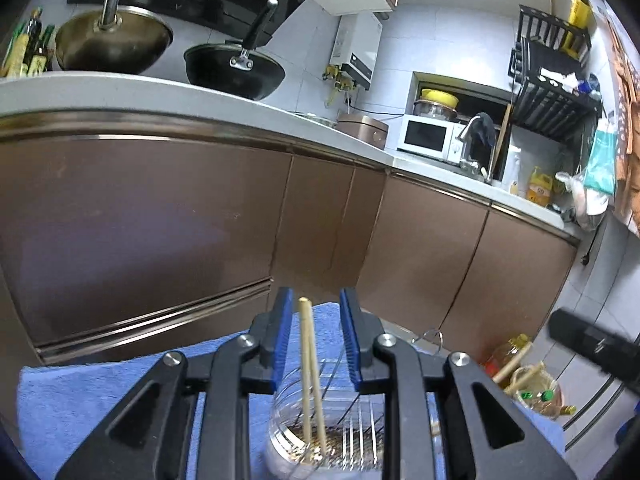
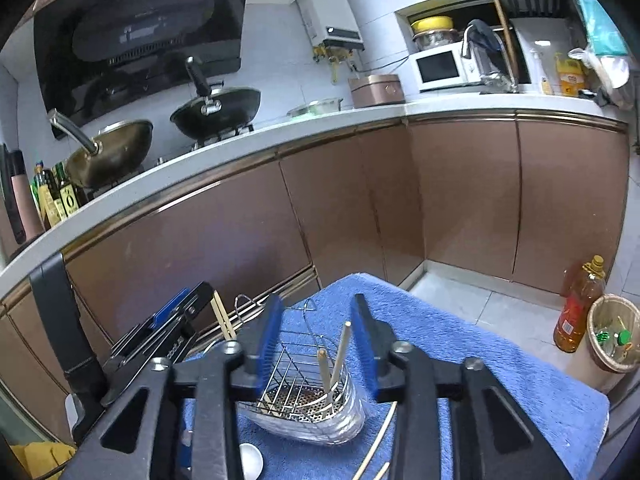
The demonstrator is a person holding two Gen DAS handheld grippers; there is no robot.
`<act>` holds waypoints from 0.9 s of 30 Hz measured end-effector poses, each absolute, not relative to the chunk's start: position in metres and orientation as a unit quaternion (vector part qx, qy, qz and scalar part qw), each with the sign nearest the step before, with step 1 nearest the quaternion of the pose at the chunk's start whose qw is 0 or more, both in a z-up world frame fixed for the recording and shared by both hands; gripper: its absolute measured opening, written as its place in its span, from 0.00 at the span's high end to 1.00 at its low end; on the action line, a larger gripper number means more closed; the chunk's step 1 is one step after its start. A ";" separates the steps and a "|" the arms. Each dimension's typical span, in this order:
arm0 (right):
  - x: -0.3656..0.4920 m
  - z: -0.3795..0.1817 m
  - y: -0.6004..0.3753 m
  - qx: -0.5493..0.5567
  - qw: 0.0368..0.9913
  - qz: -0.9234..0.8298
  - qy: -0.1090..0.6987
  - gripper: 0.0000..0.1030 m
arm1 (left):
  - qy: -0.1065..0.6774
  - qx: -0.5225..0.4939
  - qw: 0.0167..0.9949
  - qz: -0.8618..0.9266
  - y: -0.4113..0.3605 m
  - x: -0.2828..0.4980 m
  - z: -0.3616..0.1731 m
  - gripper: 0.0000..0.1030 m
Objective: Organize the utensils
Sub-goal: 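Lower the chopsticks into the holder and open both tools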
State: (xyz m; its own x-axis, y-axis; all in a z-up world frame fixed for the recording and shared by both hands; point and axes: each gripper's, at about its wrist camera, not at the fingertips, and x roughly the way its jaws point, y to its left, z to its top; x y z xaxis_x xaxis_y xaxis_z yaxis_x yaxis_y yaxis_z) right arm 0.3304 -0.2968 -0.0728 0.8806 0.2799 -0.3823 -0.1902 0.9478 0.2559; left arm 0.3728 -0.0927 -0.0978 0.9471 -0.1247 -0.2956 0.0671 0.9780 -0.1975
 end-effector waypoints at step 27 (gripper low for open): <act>0.161 -0.030 -0.324 0.161 0.980 0.029 0.112 0.00 | 0.136 -0.048 0.989 -0.019 -0.064 0.210 -0.032 0.46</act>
